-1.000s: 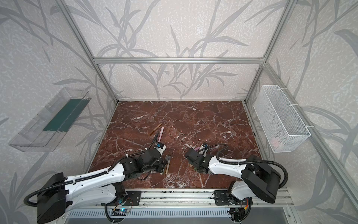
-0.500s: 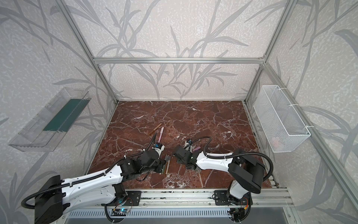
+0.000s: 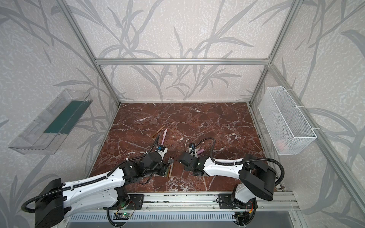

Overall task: Insert the pens into the pen caps
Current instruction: 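Grasp a tan cap with the right gripper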

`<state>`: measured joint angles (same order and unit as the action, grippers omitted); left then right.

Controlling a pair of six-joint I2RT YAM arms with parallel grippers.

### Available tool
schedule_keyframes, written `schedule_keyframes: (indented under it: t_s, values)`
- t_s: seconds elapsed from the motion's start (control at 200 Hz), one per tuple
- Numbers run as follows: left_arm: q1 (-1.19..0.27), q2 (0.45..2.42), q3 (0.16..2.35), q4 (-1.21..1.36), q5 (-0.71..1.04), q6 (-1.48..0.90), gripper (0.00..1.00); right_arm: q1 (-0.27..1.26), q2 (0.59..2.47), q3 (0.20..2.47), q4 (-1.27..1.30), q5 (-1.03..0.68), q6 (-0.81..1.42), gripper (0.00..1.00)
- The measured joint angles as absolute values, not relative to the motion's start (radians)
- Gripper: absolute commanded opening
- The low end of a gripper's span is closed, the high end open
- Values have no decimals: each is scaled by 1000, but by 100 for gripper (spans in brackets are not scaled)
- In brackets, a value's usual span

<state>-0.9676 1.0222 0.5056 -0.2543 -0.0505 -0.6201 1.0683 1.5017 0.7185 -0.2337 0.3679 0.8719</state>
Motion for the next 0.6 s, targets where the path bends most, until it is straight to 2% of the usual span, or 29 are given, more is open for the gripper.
schedule_keyframes:
  t_s: [0.6]
  values:
    - [-968,982,506,-269,-61,-620,0,1050,1481,644,-154,205,759,60]
